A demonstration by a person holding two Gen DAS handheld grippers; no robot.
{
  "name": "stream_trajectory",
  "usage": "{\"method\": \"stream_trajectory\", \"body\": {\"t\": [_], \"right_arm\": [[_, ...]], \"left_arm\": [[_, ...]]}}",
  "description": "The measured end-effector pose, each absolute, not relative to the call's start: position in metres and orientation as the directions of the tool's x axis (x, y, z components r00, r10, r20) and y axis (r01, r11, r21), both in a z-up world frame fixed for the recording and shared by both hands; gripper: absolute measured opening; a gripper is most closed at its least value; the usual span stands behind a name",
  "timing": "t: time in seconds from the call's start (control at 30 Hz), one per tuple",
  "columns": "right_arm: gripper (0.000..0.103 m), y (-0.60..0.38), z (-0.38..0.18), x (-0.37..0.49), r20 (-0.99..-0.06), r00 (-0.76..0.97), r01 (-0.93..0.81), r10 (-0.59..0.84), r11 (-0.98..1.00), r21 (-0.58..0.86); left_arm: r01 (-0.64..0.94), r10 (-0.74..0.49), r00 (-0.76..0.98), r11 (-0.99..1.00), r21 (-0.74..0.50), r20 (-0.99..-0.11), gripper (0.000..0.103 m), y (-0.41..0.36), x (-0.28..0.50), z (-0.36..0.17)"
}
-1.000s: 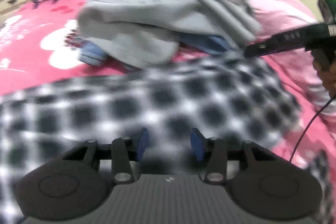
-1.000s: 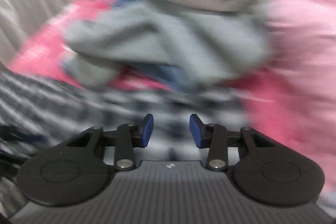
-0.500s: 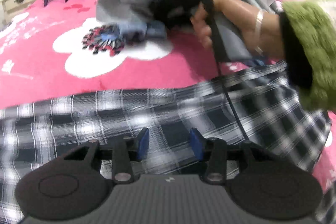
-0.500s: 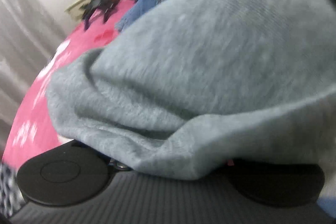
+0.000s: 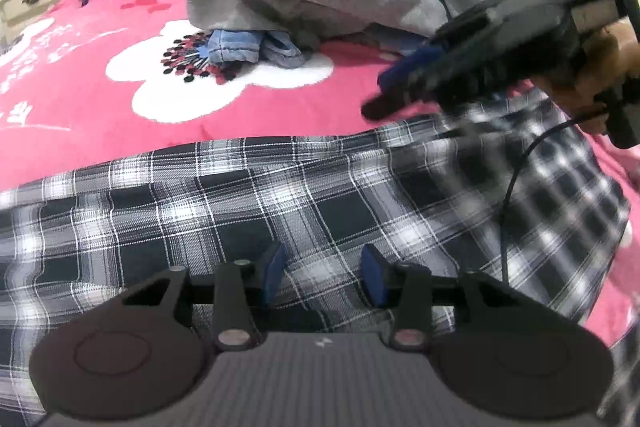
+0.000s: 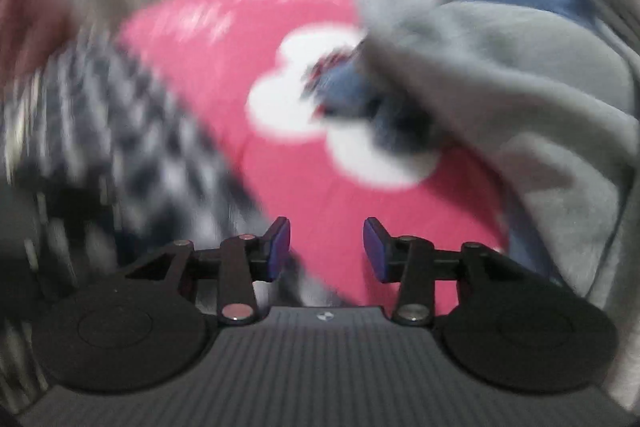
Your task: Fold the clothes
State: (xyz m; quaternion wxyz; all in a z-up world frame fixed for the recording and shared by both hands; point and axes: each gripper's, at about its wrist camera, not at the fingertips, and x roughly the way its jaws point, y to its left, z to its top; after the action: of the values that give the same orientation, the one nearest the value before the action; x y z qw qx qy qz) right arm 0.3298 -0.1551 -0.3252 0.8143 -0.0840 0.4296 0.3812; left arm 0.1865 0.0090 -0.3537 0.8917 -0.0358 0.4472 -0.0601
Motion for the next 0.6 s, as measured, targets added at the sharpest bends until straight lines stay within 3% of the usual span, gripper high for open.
{"method": "stream_trajectory", "body": {"t": [0.4, 0.47, 0.53, 0.57, 0.6], "right_arm": [[0.037, -0.105, -0.336, 0.303, -0.842, 0.171, -0.92, 0.512, 0.39, 0.05], [0.02, -0.096, -0.344, 0.301, -0.865, 0.143, -0.939, 0.481, 0.343, 0.036], [0.012, -0.092, -0.35, 0.297, -0.883, 0.132, -0.948, 0.45, 0.316, 0.02], [0.001, -0.091, -0.347, 0.297, -0.883, 0.135, -0.949, 0.449, 0.316, 0.016], [0.001, -0.091, -0.341, 0.3, -0.876, 0.154, -0.938, 0.458, 0.347, 0.017]], "left_arm": [[0.045, -0.127, 0.593, 0.991, -0.124, -0.795, 0.043, 0.009, 0.182, -0.356], [0.048, -0.12, 0.592, 0.992, -0.115, -0.797, 0.043, 0.007, 0.181, -0.356], [0.05, -0.118, 0.594, 0.993, -0.11, -0.796, 0.043, 0.007, 0.178, -0.356], [0.051, -0.117, 0.595, 0.993, -0.108, -0.795, 0.043, 0.007, 0.177, -0.356], [0.052, -0.117, 0.596, 0.993, -0.107, -0.794, 0.043, 0.007, 0.176, -0.356]]}}
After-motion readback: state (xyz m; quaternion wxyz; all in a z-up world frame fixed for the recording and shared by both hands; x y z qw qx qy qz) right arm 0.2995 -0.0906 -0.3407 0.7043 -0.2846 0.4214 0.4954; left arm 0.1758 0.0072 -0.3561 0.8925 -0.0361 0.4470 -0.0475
